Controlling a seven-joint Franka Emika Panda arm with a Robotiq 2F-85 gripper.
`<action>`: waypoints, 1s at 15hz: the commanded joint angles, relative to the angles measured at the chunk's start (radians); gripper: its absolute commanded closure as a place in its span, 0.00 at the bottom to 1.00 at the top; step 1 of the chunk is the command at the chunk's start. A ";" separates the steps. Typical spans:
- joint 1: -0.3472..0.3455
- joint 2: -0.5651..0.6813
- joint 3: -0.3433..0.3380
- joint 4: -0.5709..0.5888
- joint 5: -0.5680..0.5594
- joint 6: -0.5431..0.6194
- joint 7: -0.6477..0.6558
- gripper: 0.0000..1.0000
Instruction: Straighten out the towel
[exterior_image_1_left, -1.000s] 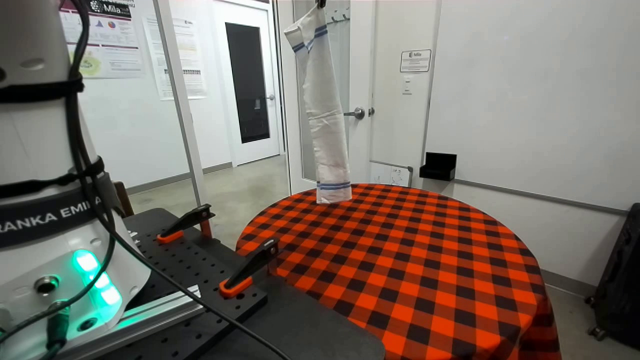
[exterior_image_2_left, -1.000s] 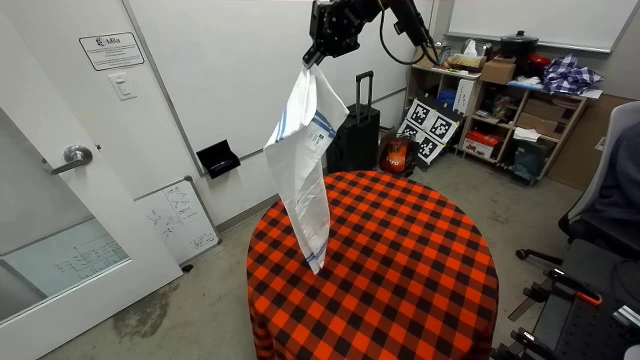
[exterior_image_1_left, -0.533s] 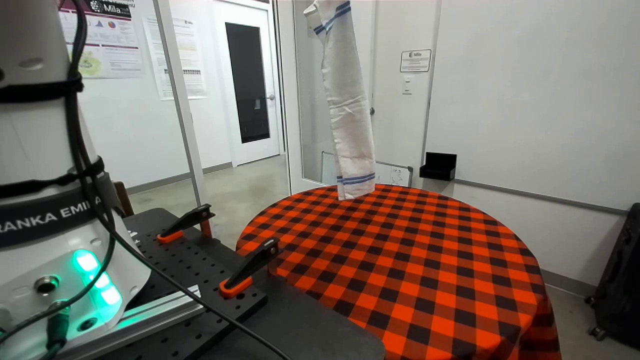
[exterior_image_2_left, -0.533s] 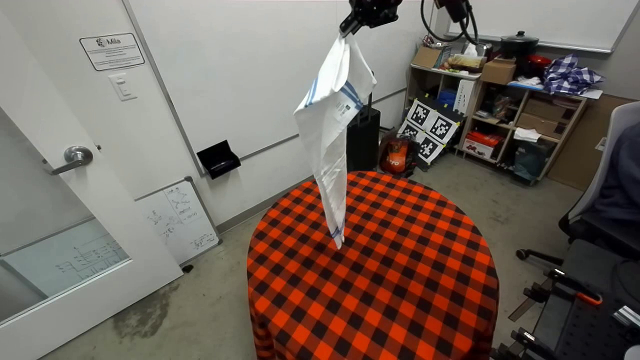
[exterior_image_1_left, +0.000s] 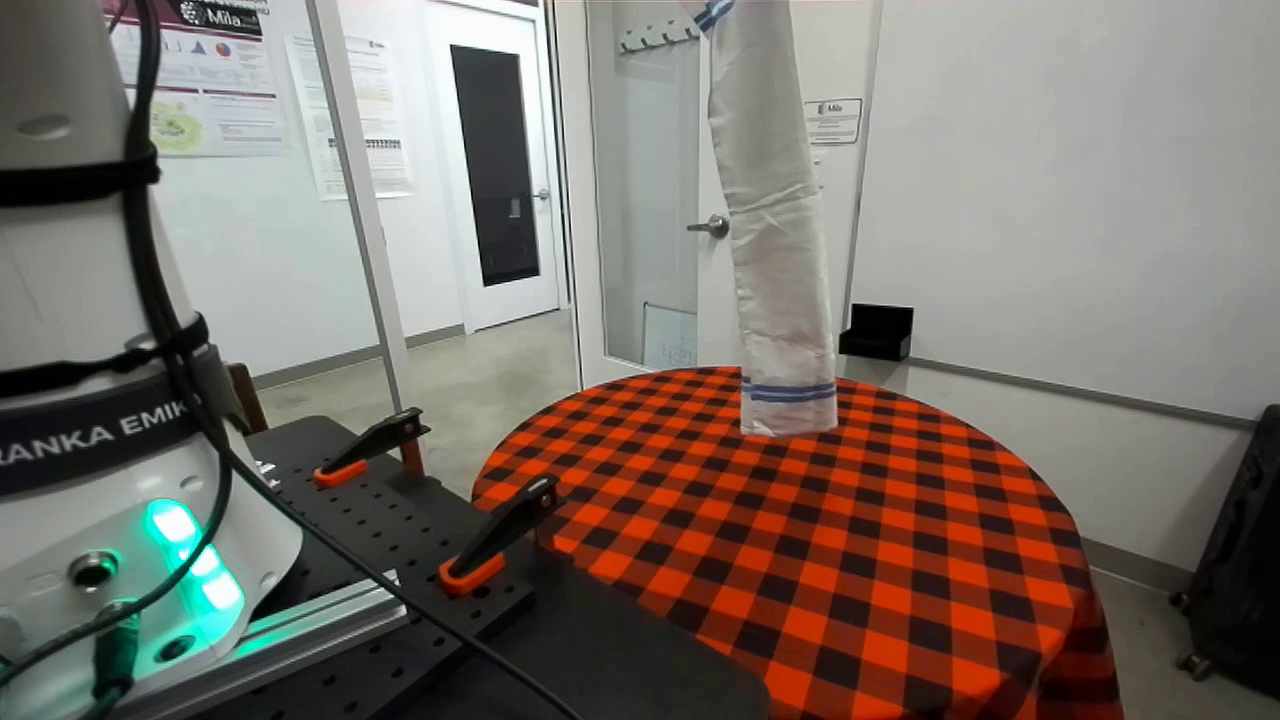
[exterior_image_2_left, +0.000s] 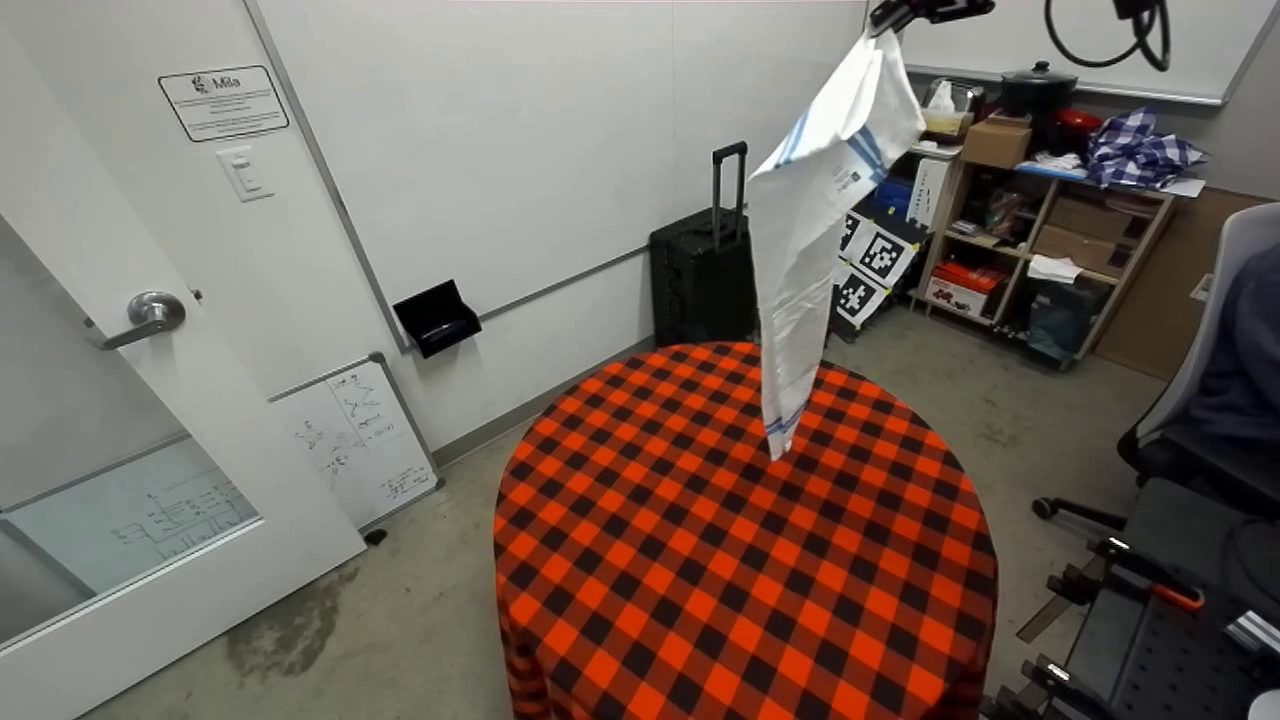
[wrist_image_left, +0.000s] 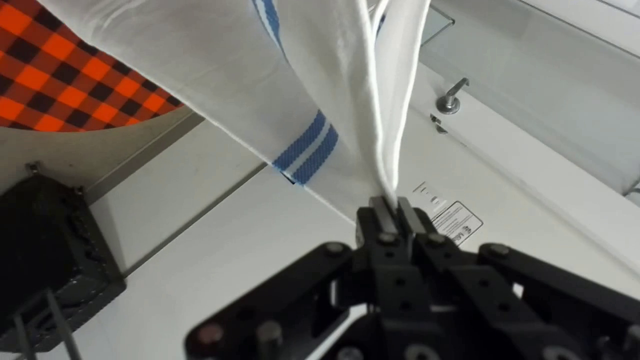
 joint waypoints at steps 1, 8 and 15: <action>-0.044 -0.148 -0.105 -0.156 0.010 -0.023 -0.036 0.99; -0.186 -0.198 -0.202 -0.278 -0.253 -0.120 -0.004 0.99; -0.134 -0.161 -0.077 -0.295 -0.410 -0.131 0.051 0.99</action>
